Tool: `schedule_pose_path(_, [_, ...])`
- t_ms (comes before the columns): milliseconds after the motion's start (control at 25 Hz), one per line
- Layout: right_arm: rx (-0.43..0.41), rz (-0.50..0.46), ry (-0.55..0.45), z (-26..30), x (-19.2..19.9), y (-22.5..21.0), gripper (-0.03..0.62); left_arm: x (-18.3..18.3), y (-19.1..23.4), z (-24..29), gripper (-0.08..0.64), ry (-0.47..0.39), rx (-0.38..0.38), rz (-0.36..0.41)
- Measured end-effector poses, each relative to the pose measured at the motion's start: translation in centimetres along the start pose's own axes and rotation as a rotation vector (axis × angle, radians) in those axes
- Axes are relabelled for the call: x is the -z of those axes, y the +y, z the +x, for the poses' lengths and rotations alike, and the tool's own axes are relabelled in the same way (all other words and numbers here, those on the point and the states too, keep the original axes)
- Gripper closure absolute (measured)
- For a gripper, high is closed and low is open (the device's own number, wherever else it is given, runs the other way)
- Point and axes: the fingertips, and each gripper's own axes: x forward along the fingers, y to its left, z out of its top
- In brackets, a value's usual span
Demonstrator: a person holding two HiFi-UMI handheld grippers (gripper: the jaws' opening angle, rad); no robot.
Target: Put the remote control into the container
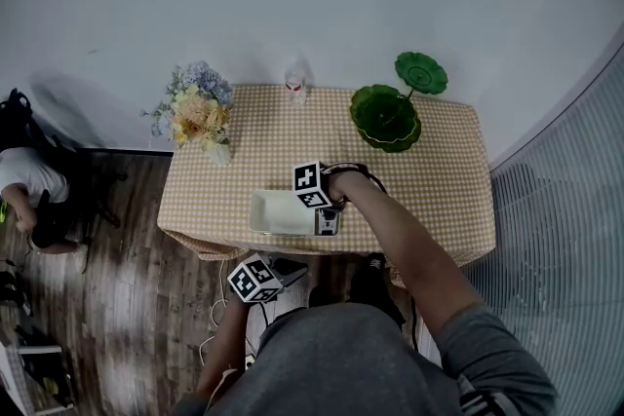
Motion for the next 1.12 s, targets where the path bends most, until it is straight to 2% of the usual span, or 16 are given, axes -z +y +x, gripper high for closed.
schedule_pose_path(440, [0.046, 0.003, -0.049, -3.3, 0.5, -0.9, 0.485, 0.0, 0.3, -0.1, 0.560, 0.021, 0.012, 0.010])
schedule_pose_path(640, [0.112, 0.005, -0.145, -5.8, 0.6, -1.2, 0.486, -1.0, 1.0, -0.2, 0.560, 0.008, -0.001, 0.030])
schedule_pose_path(760, [0.228, -0.037, -0.281, -6.6, 0.4, -1.4, 0.486, -2.0, 1.3, -0.1, 0.560, -0.009, -0.008, 0.043])
schedule_pose_path(920, [0.369, -0.096, -0.563, -6.8, 0.2, 0.4, 0.489, -3.3, 1.2, -0.4, 0.560, -0.033, -0.007, 0.063])
schedule_pose_path(1000, [0.400, -0.073, -0.670, -6.5, 0.8, 1.4, 0.509, -3.6, 1.2, -0.3, 0.560, -0.039, -0.003, 0.066])
schedule_pose_path(1120, [0.384, -0.026, -0.827, -6.4, 1.4, 3.4, 0.564, -3.7, 1.3, 0.1, 0.560, -0.043, 0.005, 0.064])
